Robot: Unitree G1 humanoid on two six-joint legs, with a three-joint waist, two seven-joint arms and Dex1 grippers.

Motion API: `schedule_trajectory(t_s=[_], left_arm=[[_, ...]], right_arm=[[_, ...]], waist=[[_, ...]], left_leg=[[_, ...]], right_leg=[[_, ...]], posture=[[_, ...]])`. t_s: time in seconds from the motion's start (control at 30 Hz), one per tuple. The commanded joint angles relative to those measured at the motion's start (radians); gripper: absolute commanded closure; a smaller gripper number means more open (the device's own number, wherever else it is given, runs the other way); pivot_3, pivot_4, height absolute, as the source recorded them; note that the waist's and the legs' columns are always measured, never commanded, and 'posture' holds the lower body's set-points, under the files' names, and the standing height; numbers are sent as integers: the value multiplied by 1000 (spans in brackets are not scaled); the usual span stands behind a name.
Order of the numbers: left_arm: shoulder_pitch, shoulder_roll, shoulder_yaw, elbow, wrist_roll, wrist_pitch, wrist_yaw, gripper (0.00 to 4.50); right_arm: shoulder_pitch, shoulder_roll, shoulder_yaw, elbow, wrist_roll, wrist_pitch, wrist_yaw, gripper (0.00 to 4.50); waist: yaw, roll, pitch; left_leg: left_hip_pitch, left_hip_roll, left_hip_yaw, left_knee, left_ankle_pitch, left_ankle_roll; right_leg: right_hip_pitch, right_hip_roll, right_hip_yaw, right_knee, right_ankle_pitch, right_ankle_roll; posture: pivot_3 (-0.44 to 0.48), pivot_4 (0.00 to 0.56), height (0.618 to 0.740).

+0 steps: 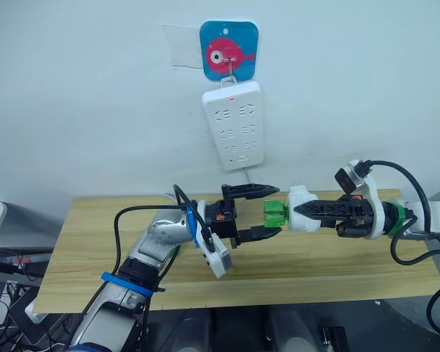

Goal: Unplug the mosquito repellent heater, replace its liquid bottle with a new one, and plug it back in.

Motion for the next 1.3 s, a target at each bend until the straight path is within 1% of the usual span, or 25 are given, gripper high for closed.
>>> schedule_trajectory(t_s=[0.03, 0.2, 0.4, 0.47, 0.5, 0.53, 0.57, 0.6, 0.67, 0.7, 0.73, 0.8, 0.83, 0.87, 0.9, 0.93, 0.97, 1.0, 1.07, 1.13, 1.2, 1.3], left_arm=[[-5, 16, -26, 5, -1, -19, 23, 858], [-1, 30, -54, 14, -12, -15, 29, 2273], [-8, 33, -71, 22, -37, 0, 38, 2282], [5, 36, -108, -14, -159, 99, -19, 2282], [22, 46, -135, -87, -301, 261, -83, 2282], [34, 55, -151, -142, -402, 381, -130, 2282], [44, 71, -156, -211, -514, 536, -165, 2282], [50, 82, -155, -261, -586, 644, -188, 2282], [48, 118, -148, -330, -655, 805, -241, 2282], [44, 138, -139, -361, -709, 924, -248, 2282], [24, 155, -116, -395, -830, 1106, -216, 2282], [-26, 179, -59, -434, -1117, 1451, -120, 2282], [-43, 181, -34, -443, -1206, 1557, -83, 2282], [-73, 192, -6, -382, -1411, 1725, -30, 2282], [-93, 196, 20, -335, -1556, 1848, 15, 2282], [-114, 203, 33, -239, -1766, 1970, 85, 2282], [-126, 195, 51, -163, -1883, 2050, 140, 2282], [-131, 188, 63, -119, -1946, 2091, 187, 2282], [-142, 187, 55, -46, -1984, 2190, 242, 2282], [-134, 186, 44, -45, -1982, 2253, 282, 2282], [-120, 182, 41, -76, -2027, 2291, 314, 2282], [-110, 164, 56, -106, -2065, 2301, 363, 2282]], right_arm=[[-5, -6, -14, -23, 36, 1, 14, 1462], [-1, -6, -15, -29, 36, 6, 22, 1462], [-2, -12, -13, -32, 36, 11, 25, 1462], [-4, -16, -11, -34, 36, 12, 24, 1462], [-5, -22, -9, -37, 36, 16, 26, 1462], [-6, -26, -8, -39, 36, 18, 27, 1462], [-5, -36, -6, -45, 31, 26, 33, 1462], [-4, -42, -4, -50, 28, 32, 37, 1462], [0, -52, -9, -63, 0, 49, 60, 1462], [1, -56, -10, -66, -17, 59, 75, 1462], [3, -60, -16, -78, -54, 72, 103, 1462], [0, -61, -21, -79, -104, 85, 142, 1462], [-1, -61, -23, -77, -123, 89, 159, 1462], [-7, -58, -23, -76, -142, 92, 178, 1462], [-12, -56, -25, -76, -161, 96, 196, 1462], [-14, -56, -26, -86, -180, 102, 219, 1462], [-14, -57, -26, -95, -195, 109, 239, 1462], [-12, -58, -26, -103, -208, 113, 257, 1462], [-8, -60, -25, -110, -227, 115, 278, 1462], [-10, -59, -22, -115, -253, 119, 299, 1462], [-12, -58, -21, -117, -273, 123, 316, 1462], [-16, -52, -21, -115, -295, 127, 336, 1462]], waist=[[-3, 0, 0], [-8, 0, 0], [-13, 0, 0], [-16, 0, 0], [-18, 0, 0], [-21, 0, 0], [-24, 0, 0], [-26, 0, 0], [-27, 0, 0], [-27, 0, 0], [-27, 0, 0], [-26, 0, 0], [-26, 0, 0], [-26, 0, 0], [-27, 0, 0], [-28, 0, 0], [-28, 1, 0], [-29, 1, 0], [-30, 0, 0], [-30, 0, 0], [-28, 0, 0], [-26, 0, 0]], left_leg=[[0, 0, 0, 0, 0, 0], [0, 0, 0, 0, 0, 0], [0, 0, -1, 0, 0, 0], [0, 0, -1, 0, 0, 0], [0, 0, -1, 0, 0, 0], [-1, 0, -1, 0, 0, 0], [-1, 0, -1, 0, 0, 0], [-1, 0, -2, 0, 0, 0], [-1, 0, -3, 0, 0, 0], [-1, 1, -4, 0, 0, 0], [-1, 1, -4, 0, 0, 0], [-1, 0, -4, 0, 0, 0], [-1, 0, -4, 2, 1, 0], [-1, 0, -5, 2, 1, 1], [-1, 0, -5, 3, 1, 1], [-1, 0, -5, 3, 0, 1], [-1, 0, -5, 4, 0, 1], [-1, 0, -5, 4, 0, 1], [-1, 0, -5, 4, 0, 1], [-1, 0, -4, 4, 0, 1], [-1, 0, -3, 4, 1, 1], [-1, 0, -3, 6, 1, 0]], right_leg=[[0, 0, 0, 0, 0, 0], [0, 0, 0, 0, 0, 0], [0, 0, 0, 0, 0, 0], [0, 0, 0, 0, 0, 0], [0, 0, 0, 0, 0, 0], [0, 0, 0, 0, 0, 0], [0, 0, 0, 0, 0, 0], [0, 0, 0, 0, 0, 0], [-1, 0, -1, 0, 0, 0], [-1, 0, -2, 0, 0, 0], [0, 1, -2, 0, 0, 0], [0, 1, -1, 1, 0, 0], [0, 1, -2, 1, 0, 0], [0, 1, -2, 1, 0, 0], [0, 1, -2, 1, 0, 0], [0, 1, -2, 1, 0, 0], [0, 2, -3, 1, 0, 0], [0, 3, -3, 2, 0, 0], [0, 6, -3, 2, 0, 0], [-1, 7, -3, 2, 0, 0], [-1, 7, -3, 2, 0, 0], [-1, 5, -1, 3, 0, 0]], posture=[[-143, 250, 740], [-147, 252, 740], [-146, 251, 740], [-146, 251, 740], [-146, 252, 740], [-146, 252, 740], [-146, 252, 740], [-146, 252, 740], [-141, 248, 740], [-141, 248, 740], [-143, 245, 740], [-143, 245, 740], [-139, 244, 740], [-138, 240, 740], [-138, 240, 740], [-136, 235, 740], [-137, 233, 740], [-138, 232, 740], [-136, 230, 740], [-136, 230, 740], [-130, 233, 740], [-129, 231, 740]])
